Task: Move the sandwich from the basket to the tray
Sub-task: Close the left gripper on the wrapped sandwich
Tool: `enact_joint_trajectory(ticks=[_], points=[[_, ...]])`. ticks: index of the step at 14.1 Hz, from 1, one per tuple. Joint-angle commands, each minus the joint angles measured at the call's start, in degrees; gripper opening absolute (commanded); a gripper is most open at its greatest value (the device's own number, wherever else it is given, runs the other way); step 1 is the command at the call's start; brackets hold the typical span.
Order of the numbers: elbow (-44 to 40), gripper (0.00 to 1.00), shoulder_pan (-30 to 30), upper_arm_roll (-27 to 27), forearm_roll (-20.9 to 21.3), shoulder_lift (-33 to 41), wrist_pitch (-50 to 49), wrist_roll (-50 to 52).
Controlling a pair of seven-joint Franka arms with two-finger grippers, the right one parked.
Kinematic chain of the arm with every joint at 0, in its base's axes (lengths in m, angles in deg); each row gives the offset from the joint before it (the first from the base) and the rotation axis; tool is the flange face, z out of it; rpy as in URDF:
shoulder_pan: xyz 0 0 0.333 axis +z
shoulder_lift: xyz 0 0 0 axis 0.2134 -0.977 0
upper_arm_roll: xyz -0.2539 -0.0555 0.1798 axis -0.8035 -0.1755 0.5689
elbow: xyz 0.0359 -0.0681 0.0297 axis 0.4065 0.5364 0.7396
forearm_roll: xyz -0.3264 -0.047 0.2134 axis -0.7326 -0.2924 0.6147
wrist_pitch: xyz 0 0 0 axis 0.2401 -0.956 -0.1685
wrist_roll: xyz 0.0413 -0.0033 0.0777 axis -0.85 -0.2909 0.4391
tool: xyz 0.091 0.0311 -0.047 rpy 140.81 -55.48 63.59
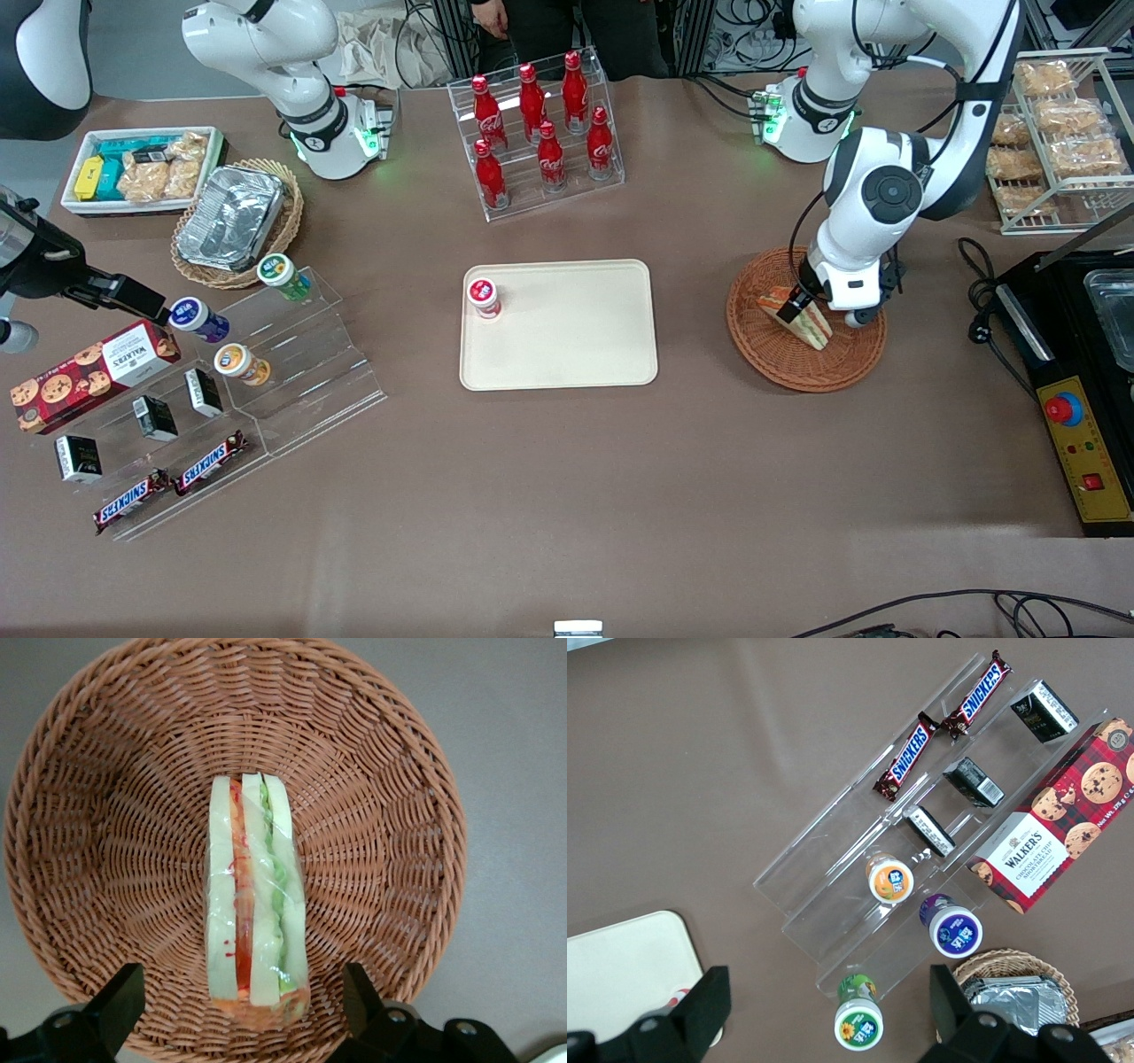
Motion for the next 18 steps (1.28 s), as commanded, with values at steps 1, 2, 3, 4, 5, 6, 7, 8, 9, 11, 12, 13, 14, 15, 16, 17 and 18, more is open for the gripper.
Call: enact_joint_trajectory(ticks=[1, 2, 3, 4, 5, 6, 7, 8, 9, 11, 12, 13, 14, 15, 16, 17, 18], points=[[0.34, 0.99, -0.02, 0.20, 0.23, -1.66, 3.11, 1.10], [0.34, 0.99, 0.07, 0.20, 0.32, -2.37, 3.64, 1.10], [0.34, 0.99, 0.07, 0.20, 0.32, -2.89, 4.17, 1.10], [0.61, 0.99, 0.07, 0.20, 0.40, -3.51, 4.78, 1.10], [1.04, 0.99, 0.07, 0.29, 0.67, -4.04, 5.57, 1.10], [1.40, 0.99, 0.07, 0.29, 0.93, -4.48, 6.62, 1.01], [1.40, 0.99, 0.07, 0.29, 0.93, -4.92, 7.42, 1.01], [1.49, 0.95, 0.07, 0.29, 0.93, -5.44, 7.77, 0.92], [1.57, 0.86, 0.07, 0.38, 0.93, -5.62, 8.21, 0.92], [1.84, 0.46, 0.16, 0.38, 1.02, -5.80, 8.74, 0.49], [2.19, 0.20, 0.16, 0.46, 1.72, -5.97, 8.92, 0.40], [2.45, 0.00, 0.60, 0.47, 2.85, -5.80, 9.27, 0.05], [2.37, 0.00, 1.03, 0.47, 3.39, -5.54, 9.27, -0.39], [2.37, 0.00, 1.04, 0.47, 3.92, -4.84, 9.01, -1.27], [2.37, 0.00, 1.04, 0.38, 4.01, -3.18, 8.40, -2.75], [1.67, 0.00, 1.04, 0.29, 4.01, -1.60, 7.00, -3.81], [-0.08, 0.00, 0.87, 0.20, 4.01, 0.25, 2.90, -4.26]])
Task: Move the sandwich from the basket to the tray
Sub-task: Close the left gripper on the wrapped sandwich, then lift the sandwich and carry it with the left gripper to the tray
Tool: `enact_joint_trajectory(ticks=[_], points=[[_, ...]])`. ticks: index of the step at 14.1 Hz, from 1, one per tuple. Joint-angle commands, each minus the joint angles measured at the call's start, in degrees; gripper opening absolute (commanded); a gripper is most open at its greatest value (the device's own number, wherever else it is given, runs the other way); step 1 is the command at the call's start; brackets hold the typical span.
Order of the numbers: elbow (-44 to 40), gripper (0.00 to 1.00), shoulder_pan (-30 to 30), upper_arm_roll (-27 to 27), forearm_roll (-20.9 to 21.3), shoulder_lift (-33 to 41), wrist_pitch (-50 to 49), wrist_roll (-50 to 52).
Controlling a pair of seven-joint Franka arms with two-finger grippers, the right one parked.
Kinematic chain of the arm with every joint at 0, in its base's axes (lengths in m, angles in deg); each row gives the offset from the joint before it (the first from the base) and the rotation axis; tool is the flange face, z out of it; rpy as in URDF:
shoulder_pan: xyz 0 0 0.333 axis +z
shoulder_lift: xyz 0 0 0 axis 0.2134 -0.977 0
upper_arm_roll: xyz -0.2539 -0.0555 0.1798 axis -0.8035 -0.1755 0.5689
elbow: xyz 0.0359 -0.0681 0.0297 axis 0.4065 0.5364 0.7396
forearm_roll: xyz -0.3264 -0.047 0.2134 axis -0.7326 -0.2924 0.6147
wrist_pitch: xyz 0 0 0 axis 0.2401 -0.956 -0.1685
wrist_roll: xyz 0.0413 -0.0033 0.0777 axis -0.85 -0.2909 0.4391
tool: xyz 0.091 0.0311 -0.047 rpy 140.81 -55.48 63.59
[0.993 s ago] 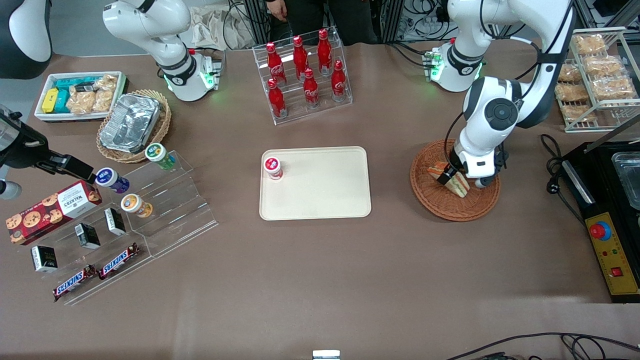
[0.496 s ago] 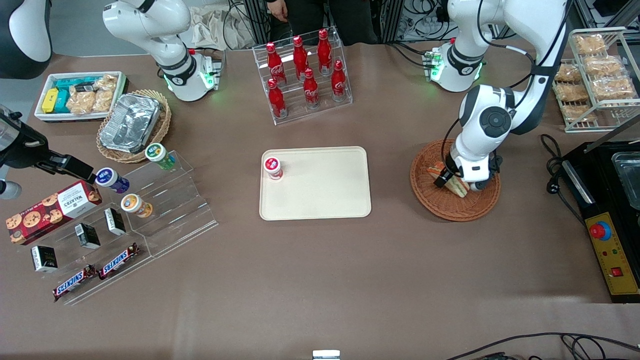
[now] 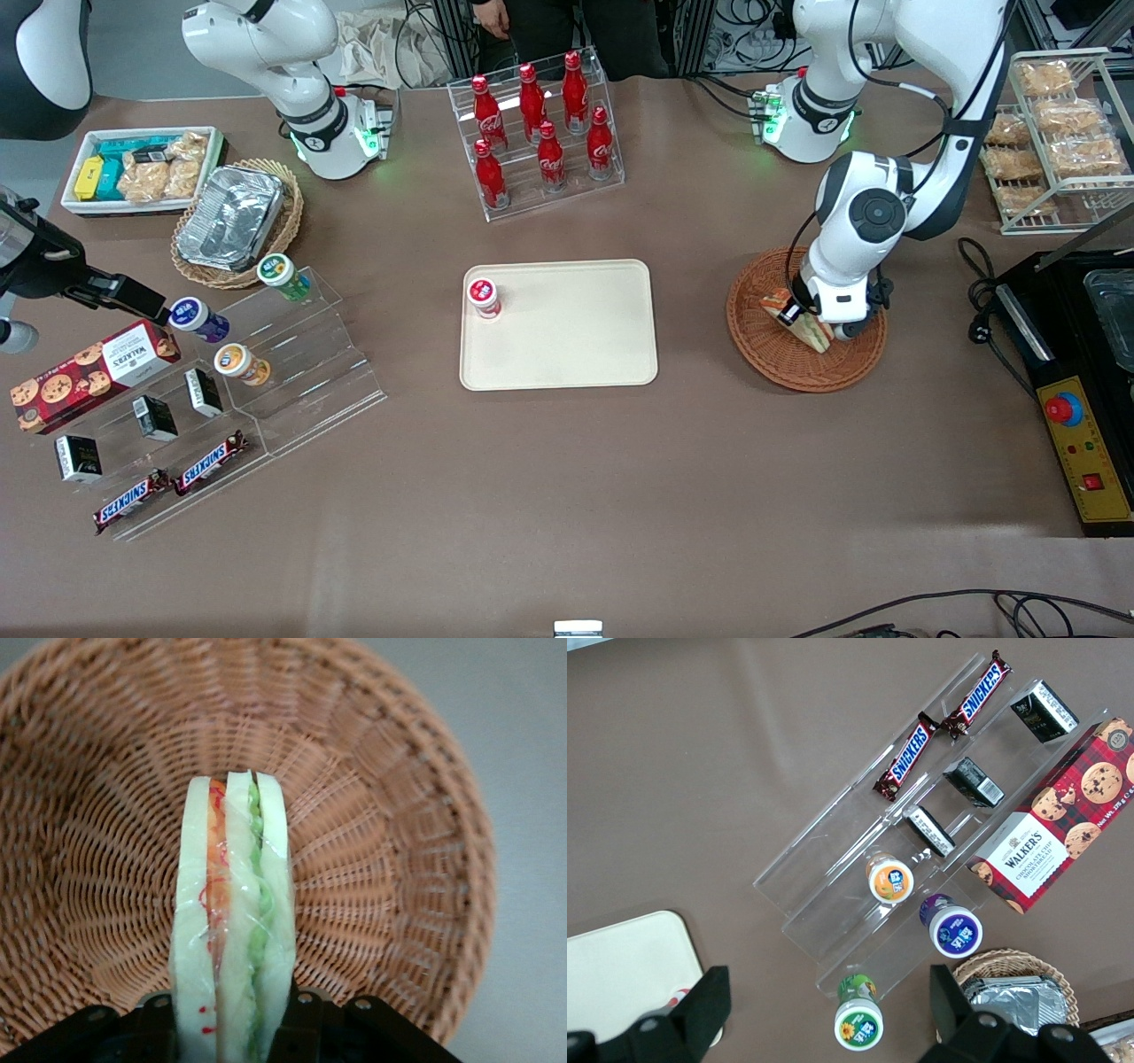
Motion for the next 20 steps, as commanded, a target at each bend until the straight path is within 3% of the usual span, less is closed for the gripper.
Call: enact_joint_trajectory(ticks=[1, 4, 8, 12, 15, 20], points=[[-4.61, 0.00, 0.12, -0.37, 0.91, 5.52, -10.03, -2.43], [-18.23, 0.00, -0.59, -2.21, 0.73, 5.09, -27.62, -4.45], [-27.13, 0.00, -0.59, -5.19, -0.84, 6.41, -40.47, -16.12], [-29.61, 0.00, -0.50, -11.69, -1.55, 6.59, -41.03, -23.86], [-29.35, 0.00, -1.20, -16.70, -3.57, 5.53, -36.13, -23.97], [-27.16, 0.00, -7.09, -17.51, -2.61, 2.72, -27.07, -22.91]])
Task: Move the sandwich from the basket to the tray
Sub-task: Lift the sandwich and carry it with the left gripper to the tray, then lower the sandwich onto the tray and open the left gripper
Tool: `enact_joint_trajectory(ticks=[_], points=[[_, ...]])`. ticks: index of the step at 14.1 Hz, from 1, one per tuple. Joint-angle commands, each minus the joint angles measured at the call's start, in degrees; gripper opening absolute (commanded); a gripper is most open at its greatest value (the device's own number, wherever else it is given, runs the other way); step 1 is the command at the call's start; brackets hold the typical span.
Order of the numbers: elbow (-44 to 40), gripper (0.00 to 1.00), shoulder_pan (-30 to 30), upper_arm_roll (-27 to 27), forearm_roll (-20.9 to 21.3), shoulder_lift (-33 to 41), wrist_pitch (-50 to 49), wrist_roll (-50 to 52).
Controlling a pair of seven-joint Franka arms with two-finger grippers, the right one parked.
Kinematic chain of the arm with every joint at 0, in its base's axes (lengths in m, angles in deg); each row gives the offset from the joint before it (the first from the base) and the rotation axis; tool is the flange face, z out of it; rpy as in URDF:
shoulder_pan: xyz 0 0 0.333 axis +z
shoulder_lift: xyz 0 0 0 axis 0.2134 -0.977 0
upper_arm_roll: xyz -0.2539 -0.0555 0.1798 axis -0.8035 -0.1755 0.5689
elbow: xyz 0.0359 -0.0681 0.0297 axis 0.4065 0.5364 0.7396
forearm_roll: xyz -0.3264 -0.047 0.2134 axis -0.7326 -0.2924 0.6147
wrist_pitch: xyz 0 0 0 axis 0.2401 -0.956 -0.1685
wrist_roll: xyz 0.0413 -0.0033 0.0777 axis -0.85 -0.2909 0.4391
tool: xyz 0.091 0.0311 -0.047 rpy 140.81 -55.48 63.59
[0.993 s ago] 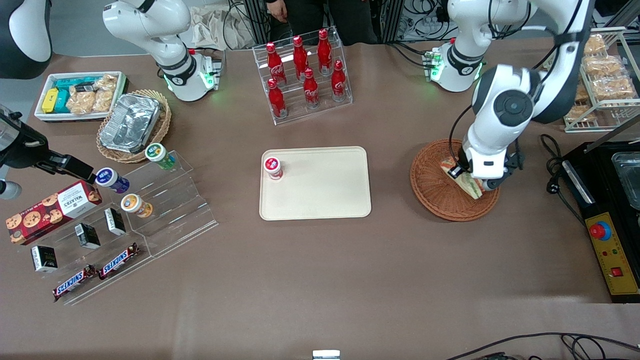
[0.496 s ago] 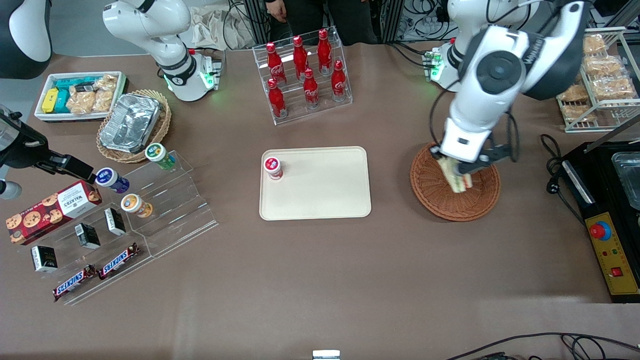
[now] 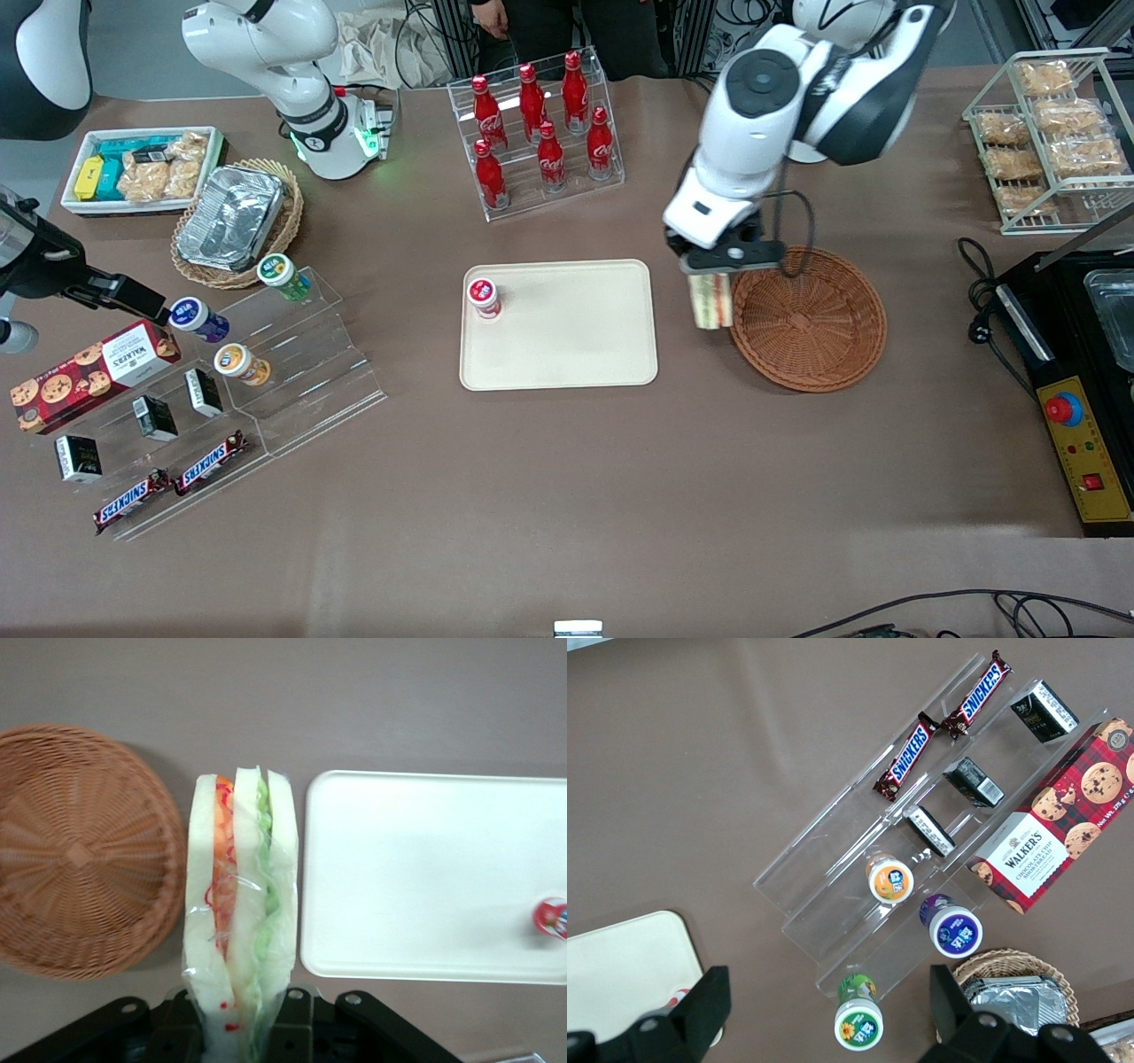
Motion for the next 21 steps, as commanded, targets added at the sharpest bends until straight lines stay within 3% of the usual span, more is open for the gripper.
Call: enact_joint_trajectory(ticks=[1, 5, 9, 17, 21], points=[[2.77, 0.00, -1.93, 0.28, 0.36, -1.29, 5.97, -0.31], [10.60, 0.00, -5.45, 0.45, 0.71, -5.58, 19.15, 2.32], [10.88, 0.00, -5.98, 0.45, 5.18, -12.35, 25.75, 5.67], [5.61, 0.00, -8.52, 0.72, 19.50, -25.18, 30.69, 14.45], [5.52, 0.00, -8.62, 1.15, 20.66, -25.81, 30.69, 14.81]])
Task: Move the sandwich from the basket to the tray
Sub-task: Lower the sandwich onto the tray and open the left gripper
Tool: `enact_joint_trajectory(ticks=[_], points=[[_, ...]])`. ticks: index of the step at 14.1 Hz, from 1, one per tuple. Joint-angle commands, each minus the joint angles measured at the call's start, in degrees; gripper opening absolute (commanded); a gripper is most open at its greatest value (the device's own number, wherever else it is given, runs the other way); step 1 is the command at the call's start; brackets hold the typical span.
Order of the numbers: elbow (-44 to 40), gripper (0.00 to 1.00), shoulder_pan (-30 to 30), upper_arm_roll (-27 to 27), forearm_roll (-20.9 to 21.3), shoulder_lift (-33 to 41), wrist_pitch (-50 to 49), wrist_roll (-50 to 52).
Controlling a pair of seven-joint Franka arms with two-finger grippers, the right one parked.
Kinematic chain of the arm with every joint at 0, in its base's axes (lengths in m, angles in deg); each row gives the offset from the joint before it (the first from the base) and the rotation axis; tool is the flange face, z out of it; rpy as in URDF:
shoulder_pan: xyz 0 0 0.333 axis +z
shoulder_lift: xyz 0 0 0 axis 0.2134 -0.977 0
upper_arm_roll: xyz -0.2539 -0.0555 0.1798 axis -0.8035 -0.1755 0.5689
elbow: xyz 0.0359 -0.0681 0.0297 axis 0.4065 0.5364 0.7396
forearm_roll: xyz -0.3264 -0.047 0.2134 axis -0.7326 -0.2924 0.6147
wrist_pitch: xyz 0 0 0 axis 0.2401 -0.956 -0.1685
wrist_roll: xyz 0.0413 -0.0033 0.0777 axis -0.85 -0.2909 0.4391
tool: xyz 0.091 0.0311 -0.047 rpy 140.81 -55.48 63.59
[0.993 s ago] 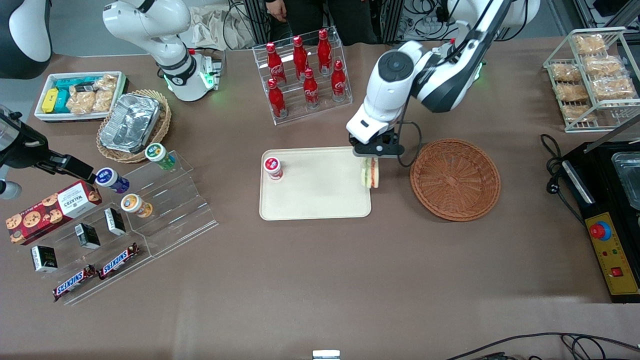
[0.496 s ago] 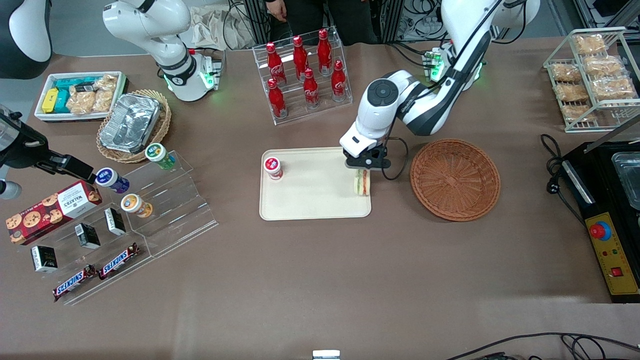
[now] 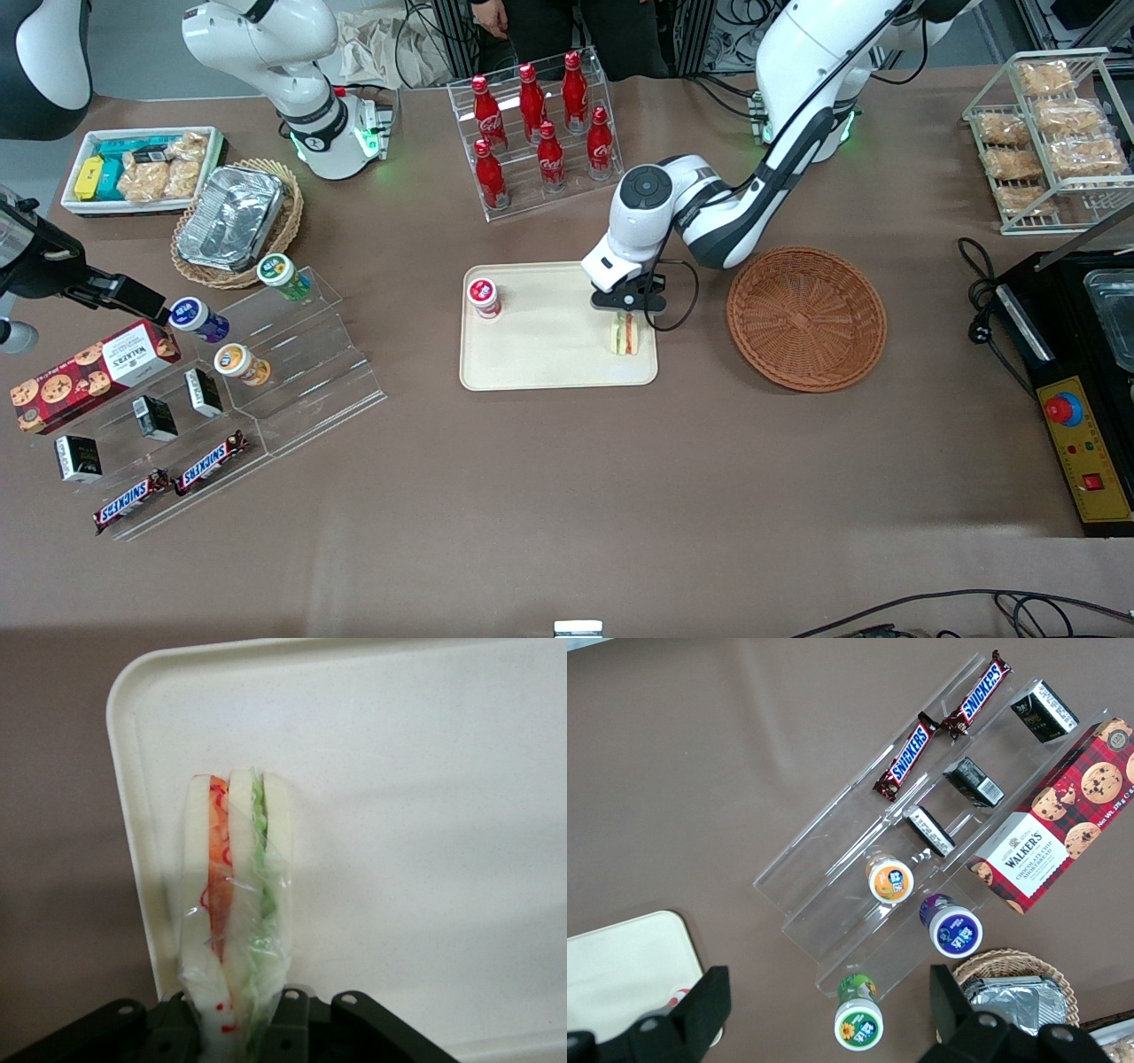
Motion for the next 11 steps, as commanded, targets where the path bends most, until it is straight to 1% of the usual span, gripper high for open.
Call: enact_joint_trajectory(ticks=[1, 2, 3, 4, 6, 8, 10, 11], points=[[-1.33, 0.00, -0.99, 1.42, 1.60, -0.95, -0.03, 1.49], [-1.33, 0.15, -0.91, 1.42, 1.69, -1.13, 0.06, 1.40], [-1.33, 0.79, -0.91, 1.42, 1.69, -1.13, -0.03, 1.23], [-1.33, 0.99, -0.91, 1.42, 1.60, -1.04, -0.03, 1.32], [-1.42, 0.99, -0.56, 1.42, 1.69, -0.08, -0.11, 1.40], [-0.81, 1.00, -0.21, 1.42, 1.34, 4.90, -2.21, 2.45], [-1.68, 0.99, -0.12, 1.42, 0.99, 10.88, -9.31, 3.60], [-2.20, 0.99, 0.49, 1.42, 0.90, 13.35, -11.00, 3.78]])
